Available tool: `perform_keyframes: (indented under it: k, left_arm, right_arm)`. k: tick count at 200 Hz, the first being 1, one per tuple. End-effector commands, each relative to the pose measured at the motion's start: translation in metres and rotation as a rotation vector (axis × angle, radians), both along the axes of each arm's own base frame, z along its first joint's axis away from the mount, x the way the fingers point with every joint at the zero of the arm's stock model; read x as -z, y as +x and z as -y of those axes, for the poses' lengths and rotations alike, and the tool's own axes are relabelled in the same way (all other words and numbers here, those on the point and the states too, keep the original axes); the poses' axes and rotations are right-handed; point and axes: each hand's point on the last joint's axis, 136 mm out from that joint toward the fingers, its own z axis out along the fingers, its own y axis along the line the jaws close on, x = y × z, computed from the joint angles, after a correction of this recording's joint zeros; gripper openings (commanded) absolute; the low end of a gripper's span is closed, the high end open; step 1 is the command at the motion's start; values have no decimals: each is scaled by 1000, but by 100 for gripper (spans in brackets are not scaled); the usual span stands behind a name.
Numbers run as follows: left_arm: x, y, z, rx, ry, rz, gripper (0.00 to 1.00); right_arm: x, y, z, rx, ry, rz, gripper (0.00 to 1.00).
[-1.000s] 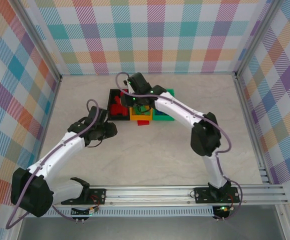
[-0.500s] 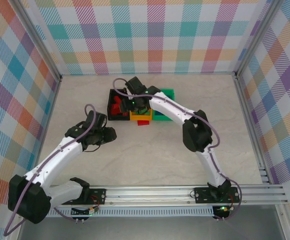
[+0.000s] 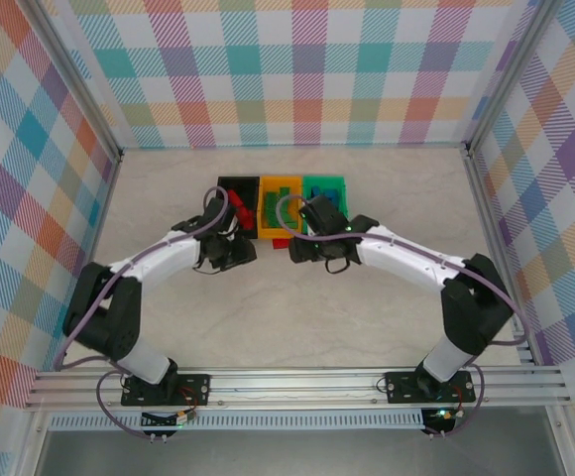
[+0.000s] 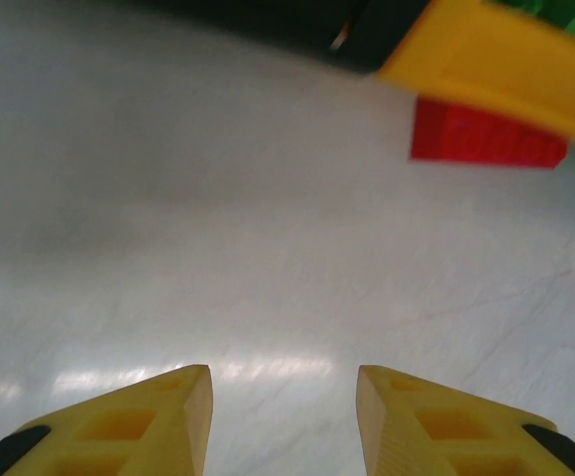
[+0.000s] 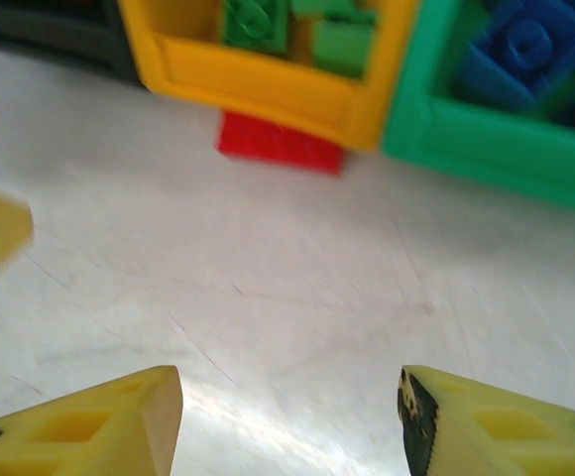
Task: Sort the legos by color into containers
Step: Move the container to the top-center of the table.
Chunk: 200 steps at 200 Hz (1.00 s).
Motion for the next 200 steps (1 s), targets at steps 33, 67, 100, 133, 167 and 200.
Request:
perform_keyframes:
  k: [33,67,100,133,167,200]
  left_arm:
    - [14,78,43,61,-76,38,42]
    - [15,111,62,60,-113,40,42]
    - [4,113,76,64,-165,57,43]
    - [-4,87,84,162,-105,76,53]
    - [9,74,76,266,52,67,66]
    - [15,79,83,315,59,67,67]
  right_arm:
    - [-5,-20,37,105,1,45,60]
    - [-13,-28,53,130,-4,70,61]
    - [-1,-35,63,151,-21,49,62]
    - [6,-37,63,157,-13,37,62]
    - [6,-34,57,141,-2,38,62]
    - [1,-32,50,125,17,35,62]
